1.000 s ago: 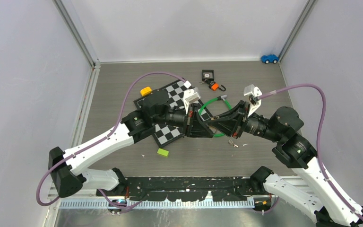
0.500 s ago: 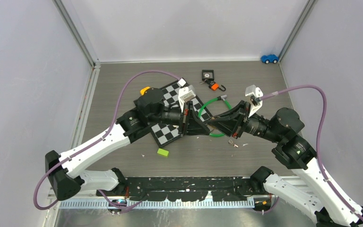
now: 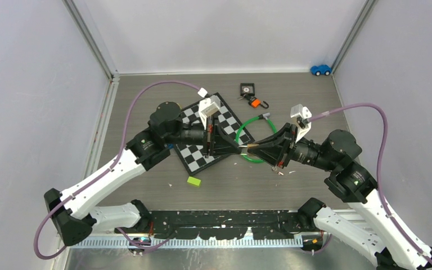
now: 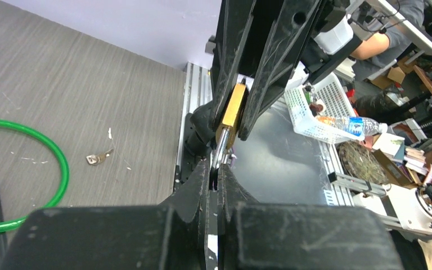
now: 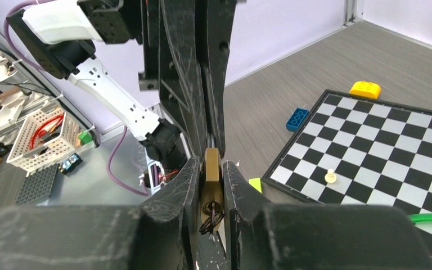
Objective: Lock with the key
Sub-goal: Lock the lock.
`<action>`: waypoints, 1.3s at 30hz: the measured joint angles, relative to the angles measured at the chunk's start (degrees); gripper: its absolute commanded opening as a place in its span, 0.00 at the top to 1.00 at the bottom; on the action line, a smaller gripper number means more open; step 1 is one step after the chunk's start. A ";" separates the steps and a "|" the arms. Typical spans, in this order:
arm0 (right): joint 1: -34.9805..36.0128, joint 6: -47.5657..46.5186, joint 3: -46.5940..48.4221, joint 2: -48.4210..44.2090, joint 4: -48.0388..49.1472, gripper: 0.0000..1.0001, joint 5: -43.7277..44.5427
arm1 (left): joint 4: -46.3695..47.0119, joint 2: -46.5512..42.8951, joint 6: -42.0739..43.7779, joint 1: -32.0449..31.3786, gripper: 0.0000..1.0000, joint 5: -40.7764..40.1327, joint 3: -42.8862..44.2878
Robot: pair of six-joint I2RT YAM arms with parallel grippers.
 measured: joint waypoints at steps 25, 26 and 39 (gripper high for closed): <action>0.20 -0.39 -0.74 0.50 -1.57 1.00 -2.71 | 0.66 -1.36 -1.33 1.20 1.00 -0.35 1.20; 0.17 0.20 -1.09 0.37 -0.66 1.00 -2.82 | 1.14 -1.36 -1.51 1.25 1.00 -0.22 1.20; 0.09 14.05 -4.33 3.08 12.44 1.00 -6.91 | 1.25 -4.44 1.07 2.51 1.00 0.63 1.20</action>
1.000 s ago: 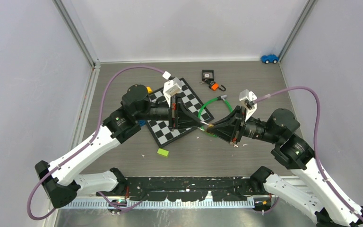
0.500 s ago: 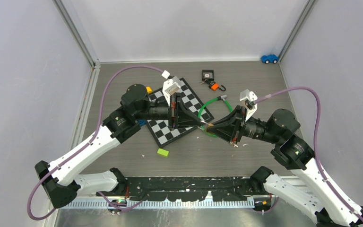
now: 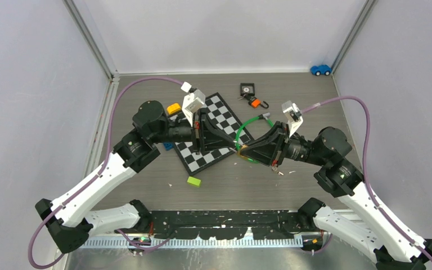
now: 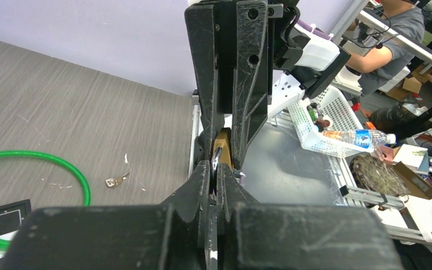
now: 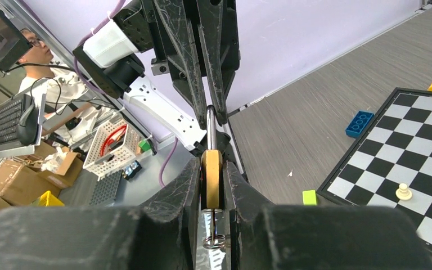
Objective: Lock with the key
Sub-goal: Lock the lock.
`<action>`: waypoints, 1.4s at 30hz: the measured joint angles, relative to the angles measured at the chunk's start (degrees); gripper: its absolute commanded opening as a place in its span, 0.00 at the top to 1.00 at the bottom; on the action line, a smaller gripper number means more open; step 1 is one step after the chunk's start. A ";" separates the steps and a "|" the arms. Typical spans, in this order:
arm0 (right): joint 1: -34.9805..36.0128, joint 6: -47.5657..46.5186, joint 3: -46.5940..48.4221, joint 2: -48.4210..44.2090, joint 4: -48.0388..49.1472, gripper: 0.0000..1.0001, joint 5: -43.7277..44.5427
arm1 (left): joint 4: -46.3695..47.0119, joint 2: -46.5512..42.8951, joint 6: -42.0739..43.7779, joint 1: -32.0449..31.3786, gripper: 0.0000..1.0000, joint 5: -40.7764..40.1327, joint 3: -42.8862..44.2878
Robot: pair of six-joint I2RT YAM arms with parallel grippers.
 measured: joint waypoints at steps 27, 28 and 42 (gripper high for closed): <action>0.72 -21.88 -3.30 3.30 12.17 1.00 -7.96 | 4.20 -5.84 4.13 0.13 1.00 2.38 -5.73; 0.72 -23.10 -2.21 4.35 11.98 1.00 -9.51 | 4.11 -6.54 5.38 0.20 1.00 2.82 -5.77; 0.68 -29.29 3.89 11.21 10.84 1.00 -20.74 | 0.13 -10.16 12.37 0.20 1.00 3.93 -5.79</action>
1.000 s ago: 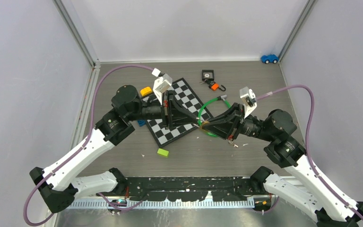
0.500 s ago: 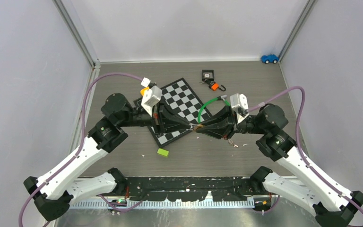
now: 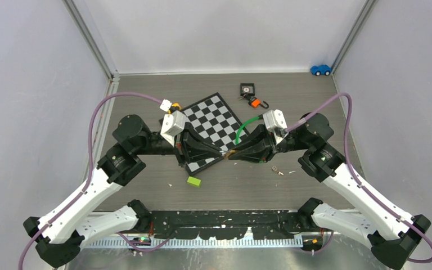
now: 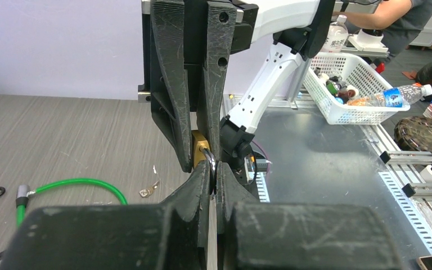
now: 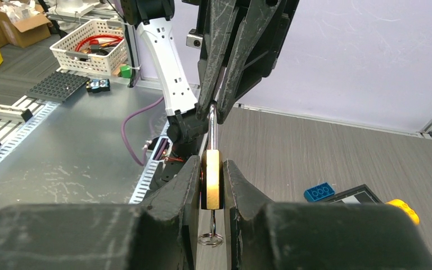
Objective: Lock with the key
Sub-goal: Lock the lock.
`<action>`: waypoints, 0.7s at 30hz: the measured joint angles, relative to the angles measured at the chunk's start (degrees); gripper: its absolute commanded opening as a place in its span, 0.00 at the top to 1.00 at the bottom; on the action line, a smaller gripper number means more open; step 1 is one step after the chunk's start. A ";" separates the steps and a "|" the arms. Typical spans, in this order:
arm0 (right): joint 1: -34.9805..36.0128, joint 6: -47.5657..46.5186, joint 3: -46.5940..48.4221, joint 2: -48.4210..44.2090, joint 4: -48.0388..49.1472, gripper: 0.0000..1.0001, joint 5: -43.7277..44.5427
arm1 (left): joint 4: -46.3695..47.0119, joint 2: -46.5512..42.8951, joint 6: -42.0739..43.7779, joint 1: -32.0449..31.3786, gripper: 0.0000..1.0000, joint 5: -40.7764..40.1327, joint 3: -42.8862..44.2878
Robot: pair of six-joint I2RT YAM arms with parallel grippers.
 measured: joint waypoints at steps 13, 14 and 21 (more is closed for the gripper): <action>-0.02 -0.61 0.04 -0.15 1.49 1.00 0.98 | 0.44 -0.02 -1.29 0.00 1.00 -1.53 0.00; -0.04 -0.11 0.04 -0.13 1.75 1.00 0.98 | 0.55 0.00 -1.29 0.00 1.00 -1.55 0.02; 0.00 3.91 0.66 0.66 4.57 1.00 0.46 | 2.03 0.09 -1.31 0.00 1.00 -1.55 0.22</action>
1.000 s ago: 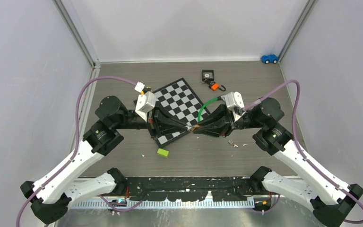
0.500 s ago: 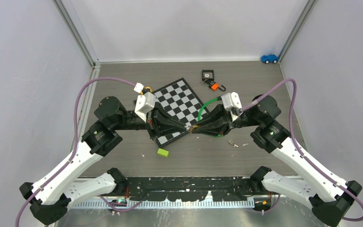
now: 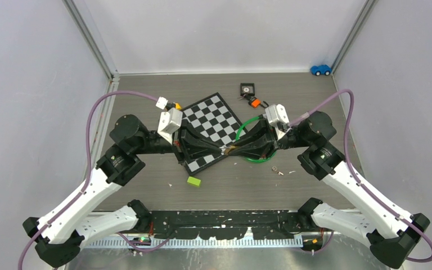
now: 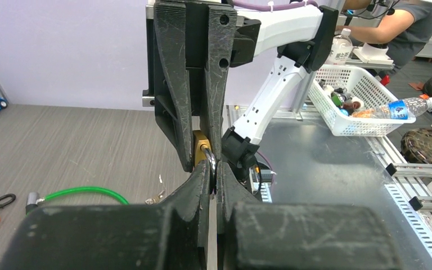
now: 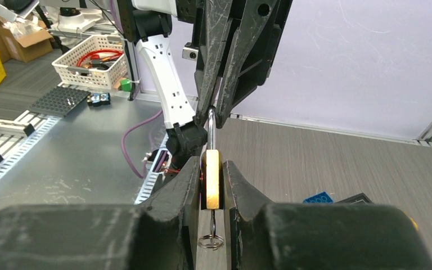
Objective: Lock with the key
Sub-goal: Lock the lock.
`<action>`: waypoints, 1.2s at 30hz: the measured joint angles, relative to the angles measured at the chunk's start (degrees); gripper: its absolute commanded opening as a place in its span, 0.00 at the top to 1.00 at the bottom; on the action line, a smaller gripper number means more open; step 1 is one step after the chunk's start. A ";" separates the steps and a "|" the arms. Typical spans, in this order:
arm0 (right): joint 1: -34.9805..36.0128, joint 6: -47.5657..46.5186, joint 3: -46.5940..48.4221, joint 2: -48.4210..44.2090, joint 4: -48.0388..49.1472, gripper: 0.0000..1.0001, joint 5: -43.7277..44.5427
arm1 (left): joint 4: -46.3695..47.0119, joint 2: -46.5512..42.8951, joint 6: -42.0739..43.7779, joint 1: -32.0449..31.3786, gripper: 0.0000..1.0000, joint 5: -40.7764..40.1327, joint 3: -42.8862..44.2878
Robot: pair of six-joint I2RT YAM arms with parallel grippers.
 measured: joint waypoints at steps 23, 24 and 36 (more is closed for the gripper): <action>4.13 -4.74 7.17 2.71 -6.71 1.00 1.70 | 0.98 0.07 0.02 -0.07 1.00 1.22 1.90; 4.20 -5.38 7.43 2.71 -7.15 1.00 2.01 | 1.03 0.07 0.02 -0.07 1.00 1.03 1.95; 5.01 -8.79 9.25 2.73 -9.46 1.00 5.01 | 1.40 0.26 0.04 -0.17 1.00 -0.72 2.19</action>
